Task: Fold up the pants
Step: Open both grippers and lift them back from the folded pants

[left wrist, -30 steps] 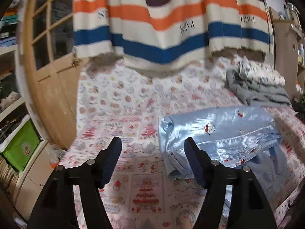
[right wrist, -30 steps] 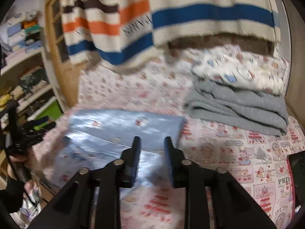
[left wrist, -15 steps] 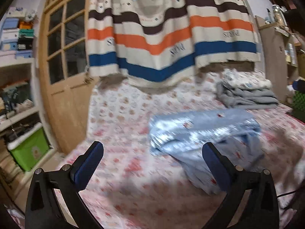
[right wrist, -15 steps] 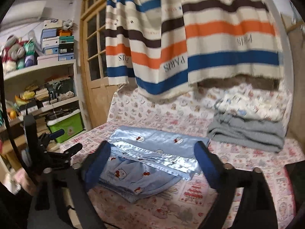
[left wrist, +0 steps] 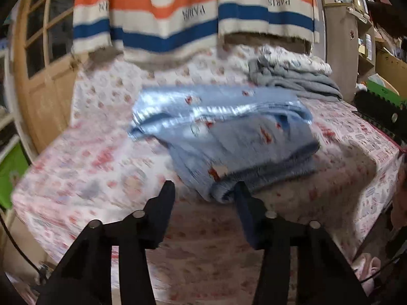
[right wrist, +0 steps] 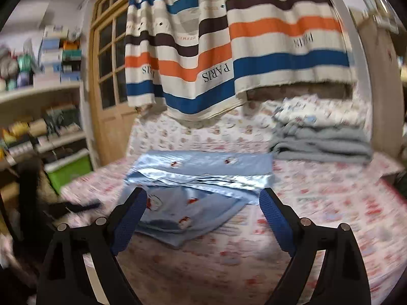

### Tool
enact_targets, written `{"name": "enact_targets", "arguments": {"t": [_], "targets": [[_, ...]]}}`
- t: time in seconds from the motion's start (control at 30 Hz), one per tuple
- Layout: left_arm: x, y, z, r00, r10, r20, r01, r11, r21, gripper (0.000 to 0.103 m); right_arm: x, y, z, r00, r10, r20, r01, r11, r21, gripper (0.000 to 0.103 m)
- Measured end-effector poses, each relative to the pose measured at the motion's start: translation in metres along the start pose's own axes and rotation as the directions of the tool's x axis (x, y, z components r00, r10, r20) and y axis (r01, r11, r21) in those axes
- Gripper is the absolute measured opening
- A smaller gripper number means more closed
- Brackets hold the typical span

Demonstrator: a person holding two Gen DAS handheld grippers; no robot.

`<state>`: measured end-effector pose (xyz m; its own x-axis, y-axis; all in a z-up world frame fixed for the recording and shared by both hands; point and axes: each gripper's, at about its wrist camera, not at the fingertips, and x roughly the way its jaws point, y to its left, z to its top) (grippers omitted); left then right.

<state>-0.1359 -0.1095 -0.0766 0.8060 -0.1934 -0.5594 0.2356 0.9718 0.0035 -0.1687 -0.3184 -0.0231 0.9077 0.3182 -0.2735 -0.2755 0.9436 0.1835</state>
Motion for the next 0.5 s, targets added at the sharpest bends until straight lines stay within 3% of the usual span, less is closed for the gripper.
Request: {"name": "enact_targets", "arguments": {"t": [0.07,0.13,0.17,0.3,0.4,0.47,0.5], "targets": [[0.000,0.002,0.000,1.000,-0.012,0.006,0.012,1.000,-0.021,0.046,0.004,-0.006,0.000,0.999,0.034,-0.013,-0.034,0.999,0.024,0.091],[0.003,0.000,0.001,1.000,-0.022,0.007,0.022,1.000,-0.013,0.037,0.008,-0.009,-0.001,0.999,0.046,-0.026,-0.046,0.999,0.012,0.091],[0.004,-0.001,0.002,0.999,-0.038,0.004,0.038,0.999,-0.008,0.025,0.010,-0.009,-0.001,0.998,0.051,-0.032,-0.052,0.999,-0.005,0.091],[-0.001,-0.005,0.014,0.999,-0.028,0.016,0.027,0.999,0.018,0.014,0.022,0.001,0.008,0.994,0.104,-0.040,-0.108,0.991,-0.085,0.091],[-0.006,-0.002,0.025,0.998,-0.055,0.028,0.055,0.998,0.000,0.012,0.040,0.013,0.016,0.961,0.271,-0.059,-0.275,0.958,-0.087,0.091],[-0.007,0.004,0.032,0.996,-0.087,0.015,0.087,0.996,-0.022,0.012,0.053,0.018,0.016,0.937,0.336,-0.090,-0.343,0.936,-0.076,0.090],[-0.008,0.007,0.035,0.995,-0.096,0.010,0.097,0.995,-0.031,0.012,0.060,0.020,0.014,0.927,0.357,-0.114,-0.367,0.927,-0.079,0.082]]}}
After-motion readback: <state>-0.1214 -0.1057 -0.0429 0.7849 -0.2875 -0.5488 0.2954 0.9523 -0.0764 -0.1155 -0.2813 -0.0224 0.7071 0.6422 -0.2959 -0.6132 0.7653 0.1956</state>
